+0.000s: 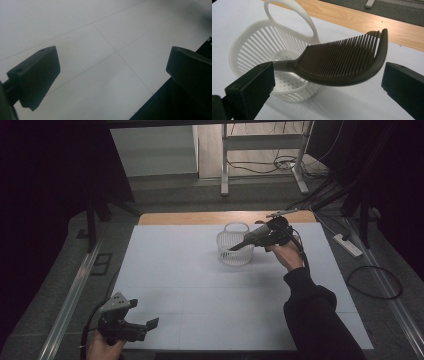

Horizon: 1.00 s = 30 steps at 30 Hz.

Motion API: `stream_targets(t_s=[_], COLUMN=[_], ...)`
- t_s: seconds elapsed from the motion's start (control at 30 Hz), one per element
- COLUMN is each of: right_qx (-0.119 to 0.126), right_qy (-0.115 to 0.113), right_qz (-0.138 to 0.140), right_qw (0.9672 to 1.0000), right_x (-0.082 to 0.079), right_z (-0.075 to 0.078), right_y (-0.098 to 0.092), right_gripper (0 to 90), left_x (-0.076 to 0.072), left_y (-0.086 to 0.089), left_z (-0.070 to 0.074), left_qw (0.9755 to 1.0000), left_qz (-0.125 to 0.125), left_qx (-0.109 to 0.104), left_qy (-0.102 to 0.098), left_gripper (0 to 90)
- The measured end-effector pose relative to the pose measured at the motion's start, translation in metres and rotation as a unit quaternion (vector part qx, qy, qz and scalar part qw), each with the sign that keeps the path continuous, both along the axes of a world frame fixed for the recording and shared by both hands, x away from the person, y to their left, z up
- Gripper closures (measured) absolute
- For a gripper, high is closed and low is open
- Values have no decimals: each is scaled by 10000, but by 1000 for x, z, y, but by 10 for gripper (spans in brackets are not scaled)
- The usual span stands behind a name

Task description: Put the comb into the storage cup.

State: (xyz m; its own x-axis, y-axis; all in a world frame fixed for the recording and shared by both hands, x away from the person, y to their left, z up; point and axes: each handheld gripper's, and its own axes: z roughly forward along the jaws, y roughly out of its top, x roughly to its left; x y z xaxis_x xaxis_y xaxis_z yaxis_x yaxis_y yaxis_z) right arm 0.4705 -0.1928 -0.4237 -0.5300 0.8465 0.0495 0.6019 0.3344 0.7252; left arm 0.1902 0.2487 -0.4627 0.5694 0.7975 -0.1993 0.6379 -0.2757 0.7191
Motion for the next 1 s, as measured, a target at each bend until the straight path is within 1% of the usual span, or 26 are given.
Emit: stream_targets(t_s=[0.17, 0.4, 0.53, 0.7, 0.8, 0.9, 1.0], right_qx=[11, 174, 236, 253, 191, 219, 179], right_qy=[-37, -97, -56, -53, -69, -88, -94], right_qz=[67, 124, 183, 257, 311, 327, 382], right_qw=[10000, 9997, 9995, 9993, 9993, 9992, 9991], right_x=[-6, -15, -21, -27, -30, -34, -38], right_z=[2, 2, -1, -6, -8, -10, -12], right_y=[-4, -10, -13, -14, -13, -12, -10], right_gripper=[0, 0, 0, 0, 0, 0, 0], left_x=[0, 0, 0, 0, 0, 0, 0], left_y=[0, 0, 0, 0, 0, 0, 1], left_z=[0, 0, 0, 0, 0, 0, 0], left_qw=[10000, 10000, 10000, 10000, 10000, 10000, 10000], left_qz=[2, 4, 8, 19, 6, -1, -9], left_qx=[4, 2, -1, -34, -23, -28, -44], left_qy=[3, 6, 5, -1, -1, -6, -17], left_gripper=[0, 0, 0, 0, 0, 0, 0])
